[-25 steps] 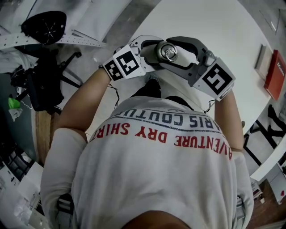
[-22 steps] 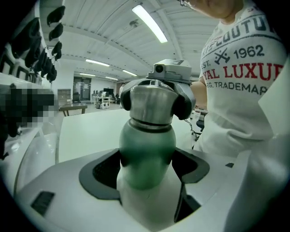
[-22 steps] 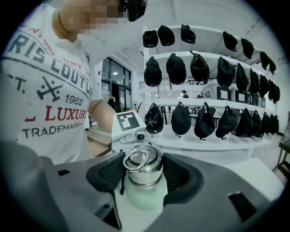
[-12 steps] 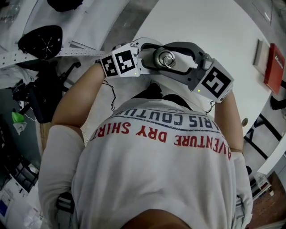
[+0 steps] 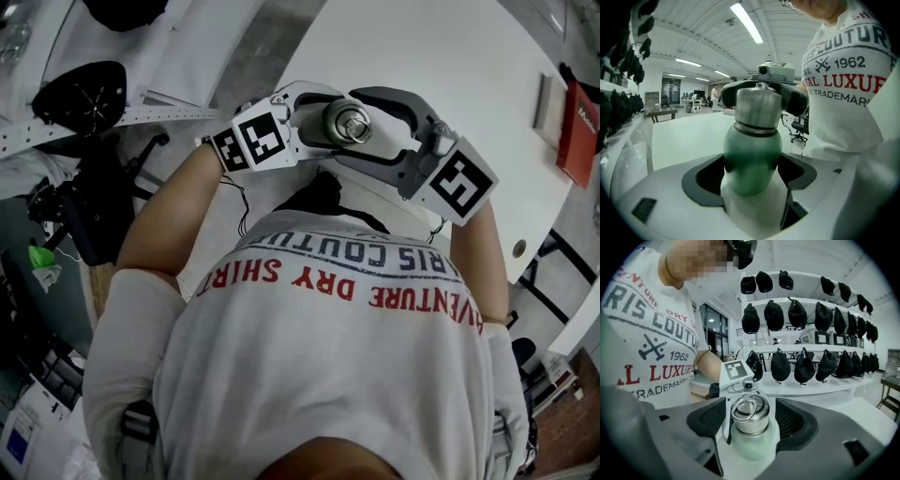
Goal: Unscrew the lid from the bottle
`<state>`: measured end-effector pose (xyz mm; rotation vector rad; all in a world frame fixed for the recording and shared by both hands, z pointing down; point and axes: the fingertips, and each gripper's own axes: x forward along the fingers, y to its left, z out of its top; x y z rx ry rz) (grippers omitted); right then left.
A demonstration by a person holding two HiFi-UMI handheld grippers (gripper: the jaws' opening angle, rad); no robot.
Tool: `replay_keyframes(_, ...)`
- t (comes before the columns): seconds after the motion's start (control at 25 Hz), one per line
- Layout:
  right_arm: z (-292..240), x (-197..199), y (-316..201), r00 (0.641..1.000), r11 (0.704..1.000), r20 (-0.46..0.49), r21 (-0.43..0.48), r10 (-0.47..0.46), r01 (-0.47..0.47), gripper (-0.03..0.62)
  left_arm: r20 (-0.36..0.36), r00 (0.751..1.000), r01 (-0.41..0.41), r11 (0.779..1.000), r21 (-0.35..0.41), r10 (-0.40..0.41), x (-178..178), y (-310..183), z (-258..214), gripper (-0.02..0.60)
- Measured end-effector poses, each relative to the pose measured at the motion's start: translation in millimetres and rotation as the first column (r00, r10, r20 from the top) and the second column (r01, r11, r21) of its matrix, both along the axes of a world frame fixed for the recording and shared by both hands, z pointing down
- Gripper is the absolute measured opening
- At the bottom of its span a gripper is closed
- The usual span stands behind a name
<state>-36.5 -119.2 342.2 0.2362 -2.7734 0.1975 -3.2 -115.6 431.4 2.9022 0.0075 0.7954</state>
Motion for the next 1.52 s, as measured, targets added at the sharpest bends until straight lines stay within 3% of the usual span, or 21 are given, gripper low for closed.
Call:
replay_keyframes(0.28, -5.5, 16.6, -4.5, 0.975, 0.976, 0.053, -0.005, 0.216, -0.216, 0.311, 0.003, 0.984, 0.177, 0.984, -0.003, -0.177, 3.9, -1.5, 0.1, 0.365)
replay_keyframes(0.52, 9.6, 30.0, 0.5, 0.905, 0.906, 0.038, -0.009, 0.423, -0.423, 0.311, 0.007, 0.94, 0.342, 0.94, -0.001, -0.342, 4.2, -2.2, 0.6, 0.365)
replay_keyframes(0.72, 15.2, 31.8, 1.7, 0.852, 0.854, 0.058, -0.019, 0.52, -0.52, 0.31, -0.004, 0.896, 0.445, 0.896, 0.001, -0.445, 4.5, -4.8, 1.5, 0.365)
replay_keyframes(0.92, 16.0, 32.5, -4.4, 0.81, 0.813, 0.08, -0.006, 0.58, -0.582, 0.31, -0.007, 0.851, 0.526, 0.851, 0.002, -0.526, 5.2, -6.4, 0.5, 0.365)
replay_keyframes(1.12, 11.7, 29.7, -6.3, 0.79, 0.794, 0.103, 0.009, 0.604, -0.608, 0.285, -0.014, 0.817, 0.577, 0.817, 0.007, -0.577, 7.1, -7.3, -1.7, 0.365)
replay_keyframes(1.28, 13.7, 28.6, -3.7, 0.789, 0.79, 0.095, 0.026, 0.607, -0.612, 0.249, -0.019, 0.812, 0.584, 0.812, 0.006, -0.583, 9.4, -6.2, -2.9, 0.365)
replay_keyframes(1.52, 12.7, 23.3, -6.1, 0.79, 0.791, 0.105, 0.043, 0.603, -0.61, 0.245, -0.034, 0.818, 0.574, 0.819, 0.005, -0.574, 6.9, -7.4, -0.9, 0.365)
